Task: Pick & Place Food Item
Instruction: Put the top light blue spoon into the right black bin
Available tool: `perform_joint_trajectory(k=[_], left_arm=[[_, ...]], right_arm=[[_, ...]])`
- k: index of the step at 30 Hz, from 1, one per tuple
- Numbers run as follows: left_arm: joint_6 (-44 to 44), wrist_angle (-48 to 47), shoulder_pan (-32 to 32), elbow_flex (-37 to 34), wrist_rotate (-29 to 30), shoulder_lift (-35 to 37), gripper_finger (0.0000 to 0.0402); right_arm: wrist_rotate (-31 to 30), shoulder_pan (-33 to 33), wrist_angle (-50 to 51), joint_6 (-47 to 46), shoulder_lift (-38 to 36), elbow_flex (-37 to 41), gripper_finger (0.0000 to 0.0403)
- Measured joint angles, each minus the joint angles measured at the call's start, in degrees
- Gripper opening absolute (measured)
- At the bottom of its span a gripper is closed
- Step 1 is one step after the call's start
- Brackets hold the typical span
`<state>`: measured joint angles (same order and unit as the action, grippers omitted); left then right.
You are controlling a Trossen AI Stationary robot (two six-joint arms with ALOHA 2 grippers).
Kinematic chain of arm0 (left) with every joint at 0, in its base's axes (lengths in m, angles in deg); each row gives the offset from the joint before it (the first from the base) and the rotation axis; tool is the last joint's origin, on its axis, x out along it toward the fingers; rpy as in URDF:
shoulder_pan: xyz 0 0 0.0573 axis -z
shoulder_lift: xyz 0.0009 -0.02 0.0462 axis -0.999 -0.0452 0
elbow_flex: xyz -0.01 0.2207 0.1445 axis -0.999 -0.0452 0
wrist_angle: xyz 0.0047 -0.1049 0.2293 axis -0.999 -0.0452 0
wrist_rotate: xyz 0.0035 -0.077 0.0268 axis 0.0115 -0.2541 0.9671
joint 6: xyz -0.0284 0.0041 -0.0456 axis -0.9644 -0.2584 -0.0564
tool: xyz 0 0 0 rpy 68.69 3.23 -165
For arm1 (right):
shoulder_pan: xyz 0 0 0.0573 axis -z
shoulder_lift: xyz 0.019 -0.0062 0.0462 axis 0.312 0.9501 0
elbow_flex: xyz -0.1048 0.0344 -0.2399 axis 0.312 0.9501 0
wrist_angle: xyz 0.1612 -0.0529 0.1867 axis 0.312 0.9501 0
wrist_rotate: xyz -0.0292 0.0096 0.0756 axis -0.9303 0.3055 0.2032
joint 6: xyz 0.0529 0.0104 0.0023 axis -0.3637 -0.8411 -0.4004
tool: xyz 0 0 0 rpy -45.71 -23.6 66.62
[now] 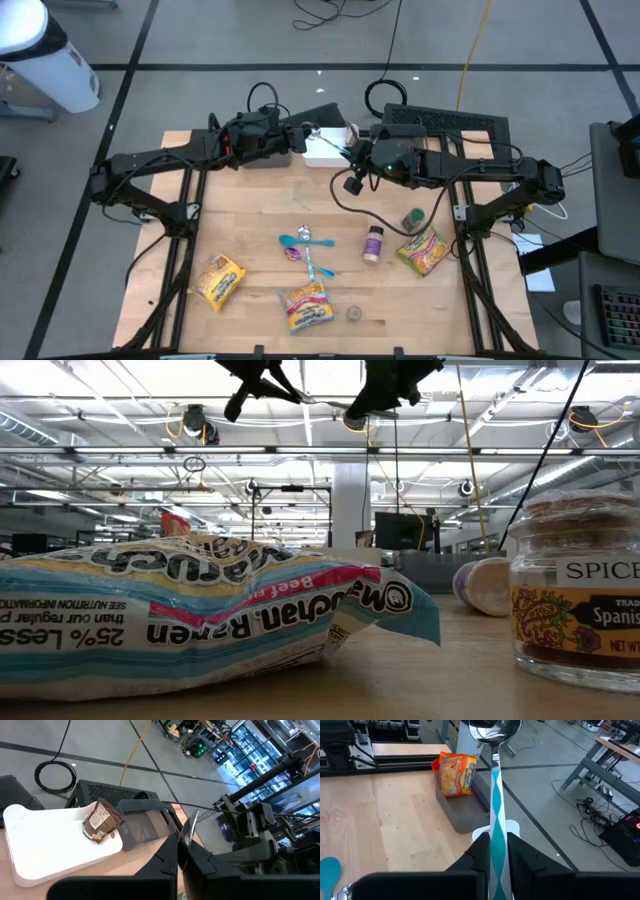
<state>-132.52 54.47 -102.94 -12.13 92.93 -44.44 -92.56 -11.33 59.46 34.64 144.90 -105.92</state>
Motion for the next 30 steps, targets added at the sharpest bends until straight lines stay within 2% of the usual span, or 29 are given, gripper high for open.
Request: perform_joint_trajectory(k=[7, 13, 22, 30], left_arm=[[0.0, 0.0, 0.0, 0.0, 0.0, 0.0, 0.0007], [2.7, 1.7, -0.1, 0.0, -1.0, 0.0, 0.0063], [8.3, 5.9, -3.8, 0.0, -11.3, 0.0, 0.0126], [15.3, 9.6, -8.1, 0.0, -21.7, 1.8, 0.0153]], right_arm=[[0.0, 0.0, -0.2, 0.1, 0.0, 0.0, 0.0027], [-0.2, 0.0, -0.3, -0.2, 0.0, 0.0, 0.0027], [-0.2, 0.8, -0.5, -1.1, -0.3, 0.0, 0.0027], [5.9, 5.7, 1.7, -4.7, -3.9, 0.0, 0.0027]])
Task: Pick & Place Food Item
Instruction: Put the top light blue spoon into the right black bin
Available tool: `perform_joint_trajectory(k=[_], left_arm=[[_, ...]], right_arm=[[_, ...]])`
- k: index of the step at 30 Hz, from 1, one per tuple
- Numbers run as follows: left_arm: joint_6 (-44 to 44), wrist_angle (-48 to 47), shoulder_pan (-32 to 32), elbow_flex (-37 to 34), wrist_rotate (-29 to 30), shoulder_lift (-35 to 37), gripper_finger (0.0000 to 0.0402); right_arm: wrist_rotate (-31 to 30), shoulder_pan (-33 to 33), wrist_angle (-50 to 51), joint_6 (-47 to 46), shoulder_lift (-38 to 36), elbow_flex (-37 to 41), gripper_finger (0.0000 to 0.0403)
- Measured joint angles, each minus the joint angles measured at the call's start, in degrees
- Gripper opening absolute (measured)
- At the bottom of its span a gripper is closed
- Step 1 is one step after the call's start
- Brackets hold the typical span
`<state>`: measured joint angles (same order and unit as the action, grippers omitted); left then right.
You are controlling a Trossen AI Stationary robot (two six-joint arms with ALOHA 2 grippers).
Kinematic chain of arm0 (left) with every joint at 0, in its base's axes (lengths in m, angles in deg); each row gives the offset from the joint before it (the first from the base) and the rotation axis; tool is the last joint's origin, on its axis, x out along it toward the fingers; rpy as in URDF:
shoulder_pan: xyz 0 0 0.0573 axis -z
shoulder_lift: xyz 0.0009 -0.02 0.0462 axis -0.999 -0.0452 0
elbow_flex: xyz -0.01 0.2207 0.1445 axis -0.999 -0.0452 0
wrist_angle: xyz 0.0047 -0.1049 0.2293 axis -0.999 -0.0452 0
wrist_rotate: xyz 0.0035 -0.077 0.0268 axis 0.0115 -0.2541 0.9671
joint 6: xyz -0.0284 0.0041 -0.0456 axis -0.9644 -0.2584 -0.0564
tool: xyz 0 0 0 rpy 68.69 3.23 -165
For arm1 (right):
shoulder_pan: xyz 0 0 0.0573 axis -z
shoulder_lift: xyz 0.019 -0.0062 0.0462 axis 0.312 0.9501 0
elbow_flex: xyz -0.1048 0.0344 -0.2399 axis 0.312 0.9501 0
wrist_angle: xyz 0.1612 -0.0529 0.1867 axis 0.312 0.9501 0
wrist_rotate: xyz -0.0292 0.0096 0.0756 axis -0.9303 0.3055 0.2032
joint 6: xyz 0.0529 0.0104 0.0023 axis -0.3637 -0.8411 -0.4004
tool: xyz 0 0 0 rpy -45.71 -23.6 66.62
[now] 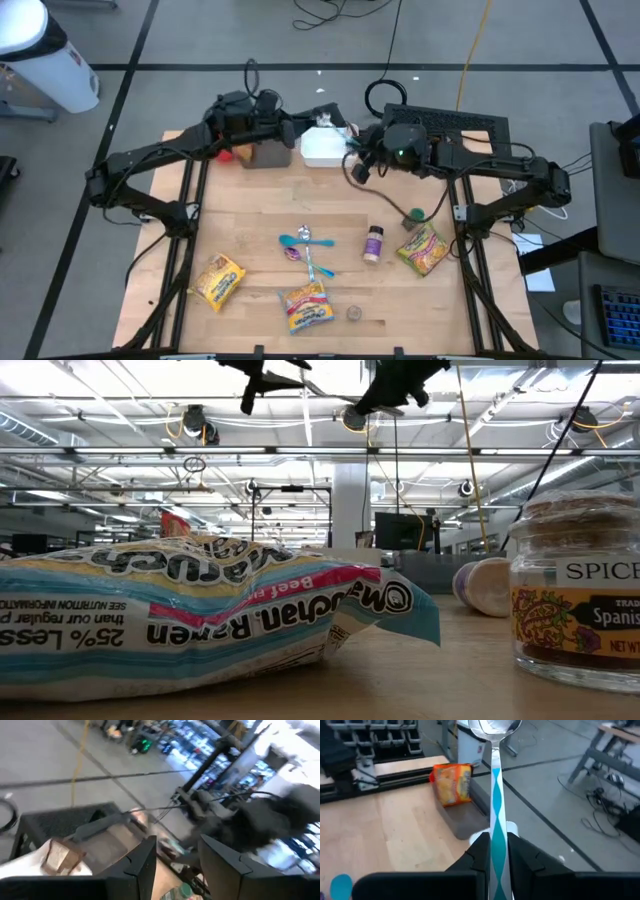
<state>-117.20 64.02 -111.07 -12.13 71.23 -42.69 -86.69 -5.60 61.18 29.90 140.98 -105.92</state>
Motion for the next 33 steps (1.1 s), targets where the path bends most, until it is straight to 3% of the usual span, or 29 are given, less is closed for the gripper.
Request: perform_joint_trajectory(k=[4, 11, 19, 26, 33], left_arm=[[3.5, -0.2, -1.4, 0.1, -3.8, 1.8, 0.0154], [9.2, -1.2, -5.2, 0.0, -10.7, 6.0, 0.0154], [13.9, -4.2, -9.8, 0.0, -17.0, 8.6, 0.0154], [16.6, -8.1, -13.5, 0.0, -21.0, 8.4, 0.0154], [17.7, -8.1, -15.1, 0.0, -20.9, 8.3, 0.0154]], right_arm=[[2.6, 5.2, 6.6, -0.8, -1.8, -1.0, 0.0027], [12.2, 17.9, 21.2, 3.4, -1.2, -7.4, 0.0027], [17.7, 29.1, 29.8, 8.1, 1.1, -9.5, 0.0027], [18.0, 32.1, 36.4, 11.6, 5.0, -9.3, 0.0027], [17.9, 34.7, 33.6, 11.8, 5.7, -3.0, 0.0027]])
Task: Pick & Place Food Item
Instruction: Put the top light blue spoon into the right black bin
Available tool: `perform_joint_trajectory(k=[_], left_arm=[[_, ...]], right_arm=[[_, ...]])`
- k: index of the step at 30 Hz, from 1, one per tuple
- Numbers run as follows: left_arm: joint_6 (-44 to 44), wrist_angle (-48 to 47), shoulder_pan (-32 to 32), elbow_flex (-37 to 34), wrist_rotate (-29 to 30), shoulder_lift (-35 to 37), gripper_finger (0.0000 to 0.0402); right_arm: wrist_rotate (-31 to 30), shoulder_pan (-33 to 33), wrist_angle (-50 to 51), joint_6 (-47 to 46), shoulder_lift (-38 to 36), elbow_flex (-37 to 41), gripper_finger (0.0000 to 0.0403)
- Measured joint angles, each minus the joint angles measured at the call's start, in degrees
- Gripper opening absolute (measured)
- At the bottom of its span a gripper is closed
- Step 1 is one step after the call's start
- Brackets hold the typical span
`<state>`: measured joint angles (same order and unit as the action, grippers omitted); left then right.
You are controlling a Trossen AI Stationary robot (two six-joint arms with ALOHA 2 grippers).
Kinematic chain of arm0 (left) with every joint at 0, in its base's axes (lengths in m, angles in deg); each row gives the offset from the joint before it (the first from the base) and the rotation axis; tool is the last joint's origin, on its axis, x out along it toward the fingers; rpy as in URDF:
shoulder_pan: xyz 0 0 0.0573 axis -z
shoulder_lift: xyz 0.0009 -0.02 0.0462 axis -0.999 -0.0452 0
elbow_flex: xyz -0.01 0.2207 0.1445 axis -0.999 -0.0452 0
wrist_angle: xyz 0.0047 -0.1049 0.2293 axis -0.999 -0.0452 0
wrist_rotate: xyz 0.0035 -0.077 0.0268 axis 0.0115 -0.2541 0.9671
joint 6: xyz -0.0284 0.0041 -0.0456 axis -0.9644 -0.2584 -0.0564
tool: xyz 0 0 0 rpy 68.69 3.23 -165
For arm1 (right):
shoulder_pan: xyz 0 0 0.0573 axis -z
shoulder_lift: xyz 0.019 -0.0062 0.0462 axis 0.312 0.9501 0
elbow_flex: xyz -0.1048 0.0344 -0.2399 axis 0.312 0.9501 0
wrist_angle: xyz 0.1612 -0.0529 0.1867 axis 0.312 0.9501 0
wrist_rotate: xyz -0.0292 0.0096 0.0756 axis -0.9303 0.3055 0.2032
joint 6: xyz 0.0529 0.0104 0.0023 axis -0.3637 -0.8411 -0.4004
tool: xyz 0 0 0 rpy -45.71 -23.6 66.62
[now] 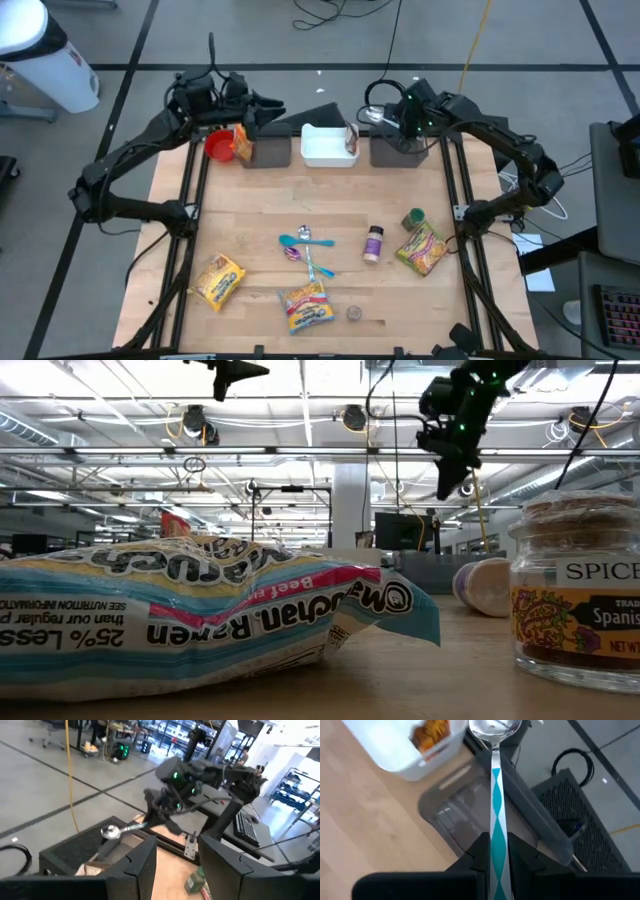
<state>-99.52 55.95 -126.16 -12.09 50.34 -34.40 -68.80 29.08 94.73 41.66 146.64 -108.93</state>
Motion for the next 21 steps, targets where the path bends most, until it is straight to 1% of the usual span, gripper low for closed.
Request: perform_joint_trajectory(k=[7, 12, 16, 21], left_arm=[[-0.4, 0.4, -0.1, 0.0, 6.8, 0.0, 0.0154], [-0.8, 0.9, -0.1, 0.0, 10.2, -0.1, 0.0154], [-0.8, 1.5, -0.1, 0.0, 12.0, -0.3, 0.0154], [-3.3, 1.6, -0.1, 0.0, 12.1, -2.0, 0.0154]], right_arm=[[0.0, 2.1, -7.1, 0.4, -2.6, 9.0, 0.0027], [0.5, 3.0, -11.7, 2.0, -4.6, 15.4, 0.0027], [3.2, 4.2, -16.6, 2.8, -4.9, 19.3, 0.0027], [3.2, 5.2, -19.9, 4.7, -4.9, 22.1, 0.0027]])
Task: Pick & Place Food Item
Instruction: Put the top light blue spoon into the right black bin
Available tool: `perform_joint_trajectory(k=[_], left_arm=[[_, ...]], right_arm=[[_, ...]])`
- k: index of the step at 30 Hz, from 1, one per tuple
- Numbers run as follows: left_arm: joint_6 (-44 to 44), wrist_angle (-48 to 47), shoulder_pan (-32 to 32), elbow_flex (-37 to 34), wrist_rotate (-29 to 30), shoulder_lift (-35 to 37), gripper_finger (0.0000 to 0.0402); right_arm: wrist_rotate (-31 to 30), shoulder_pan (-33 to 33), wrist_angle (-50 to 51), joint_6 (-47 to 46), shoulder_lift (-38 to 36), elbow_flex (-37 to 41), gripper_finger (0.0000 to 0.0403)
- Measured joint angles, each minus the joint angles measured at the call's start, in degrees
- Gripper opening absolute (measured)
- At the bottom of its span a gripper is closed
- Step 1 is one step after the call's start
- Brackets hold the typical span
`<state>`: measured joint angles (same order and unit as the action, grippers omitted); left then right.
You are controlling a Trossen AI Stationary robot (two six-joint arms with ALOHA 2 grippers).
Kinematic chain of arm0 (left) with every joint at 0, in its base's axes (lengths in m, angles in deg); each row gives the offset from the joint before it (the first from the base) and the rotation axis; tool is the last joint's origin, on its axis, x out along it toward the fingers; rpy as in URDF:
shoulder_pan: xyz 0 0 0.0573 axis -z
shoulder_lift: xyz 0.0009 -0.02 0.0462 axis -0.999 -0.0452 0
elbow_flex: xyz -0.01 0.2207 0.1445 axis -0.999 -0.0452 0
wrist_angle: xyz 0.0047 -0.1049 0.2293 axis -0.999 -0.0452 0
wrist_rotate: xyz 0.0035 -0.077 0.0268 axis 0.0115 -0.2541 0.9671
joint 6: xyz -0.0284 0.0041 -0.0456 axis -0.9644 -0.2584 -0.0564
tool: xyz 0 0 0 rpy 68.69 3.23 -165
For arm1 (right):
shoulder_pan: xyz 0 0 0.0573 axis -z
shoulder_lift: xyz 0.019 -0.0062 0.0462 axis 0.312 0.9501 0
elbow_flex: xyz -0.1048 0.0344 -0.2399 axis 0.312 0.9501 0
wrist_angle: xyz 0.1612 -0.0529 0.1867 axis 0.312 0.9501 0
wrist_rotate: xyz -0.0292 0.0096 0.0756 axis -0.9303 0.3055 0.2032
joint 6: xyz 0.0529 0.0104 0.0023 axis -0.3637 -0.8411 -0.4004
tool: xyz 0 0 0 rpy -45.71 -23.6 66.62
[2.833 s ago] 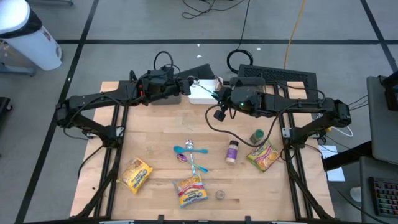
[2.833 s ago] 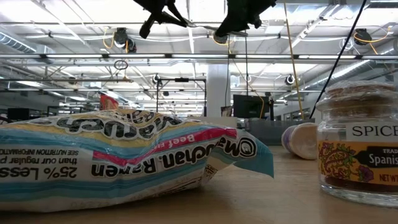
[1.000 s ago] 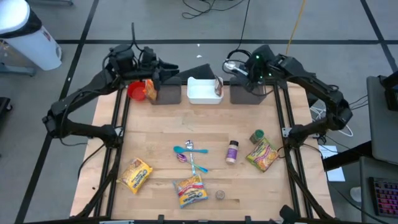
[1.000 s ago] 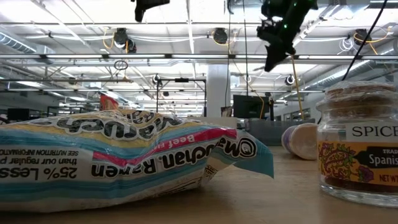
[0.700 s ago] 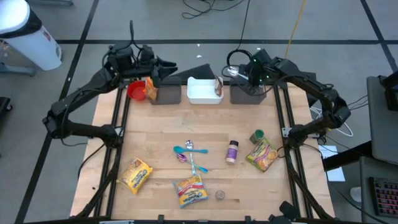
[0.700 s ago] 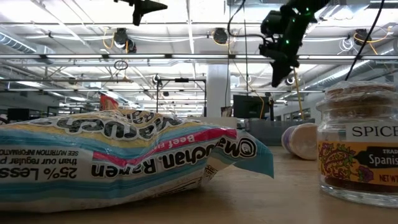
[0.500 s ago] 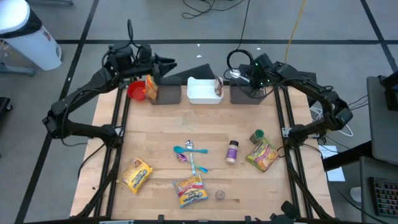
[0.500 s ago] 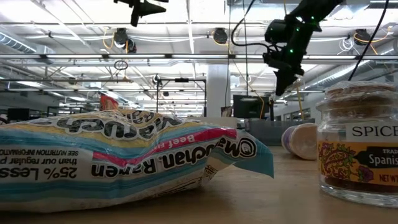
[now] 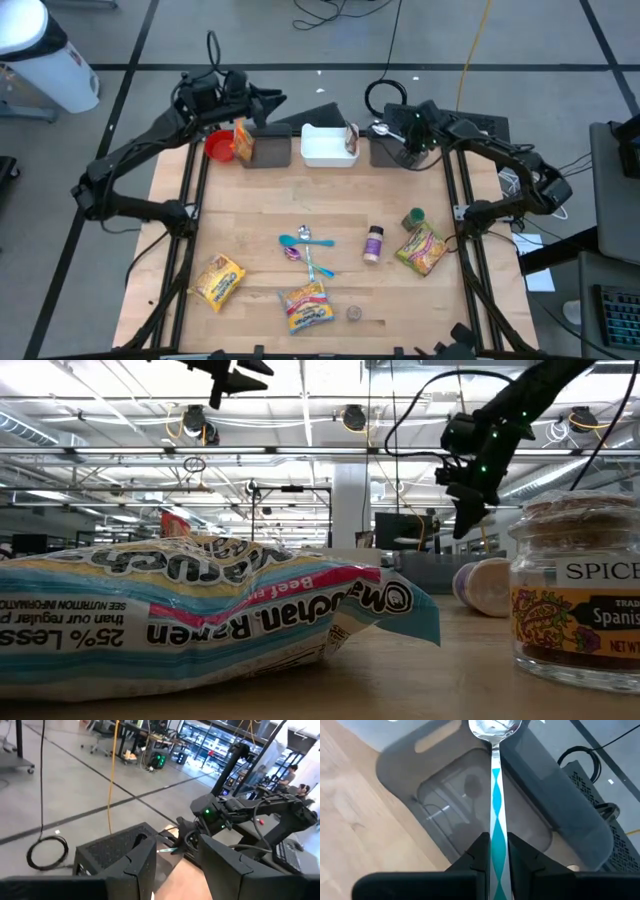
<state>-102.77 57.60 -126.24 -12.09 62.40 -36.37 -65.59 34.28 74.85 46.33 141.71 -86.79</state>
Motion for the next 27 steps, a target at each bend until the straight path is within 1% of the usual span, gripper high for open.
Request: perform_joint_trajectory(k=[3, 7, 11, 16, 18, 20, 23, 27], left_arm=[[-1.0, 0.2, 0.4, 0.0, -0.1, -1.4, 0.0154], [-2.3, 0.5, 1.2, 0.0, -0.2, -3.4, 0.0154], [-2.9, 2.9, 2.4, 0.0, -0.2, -4.5, 0.0154], [-3.1, 5.1, 3.5, 0.0, -0.3, -5.0, 0.0154], [-3.4, 5.2, 3.6, 0.0, -0.4, -5.1, 0.0154], [-4.6, 4.8, 3.6, 0.0, -0.3, -5.1, 0.0154], [-7.4, 4.7, 3.6, 0.0, -0.1, -6.0, 0.0154], [-11.8, 6.4, 3.4, 0.0, 1.4, -8.6, 0.0154]], right_arm=[[0.1, 0.8, -1.1, 1.0, 0.0, 1.4, 0.0027], [1.7, 1.6, -3.6, 1.1, 0.0, 3.0, 0.0027], [1.7, 2.0, -6.5, 1.7, 0.0, 4.6, 0.0027], [1.6, 2.0, -6.8, 2.3, 0.0, 5.4, 0.0027], [1.5, 2.0, -6.8, 0.9, -0.4, 5.4, 0.0027], [1.9, 1.7, -7.9, -1.1, -1.7, 5.5, 0.0027], [3.3, 0.3, -11.9, -4.4, -5.1, 5.5, 0.0027], [3.5, -3.8, -17.2, -8.5, -10.2, 5.4, 0.0027]])
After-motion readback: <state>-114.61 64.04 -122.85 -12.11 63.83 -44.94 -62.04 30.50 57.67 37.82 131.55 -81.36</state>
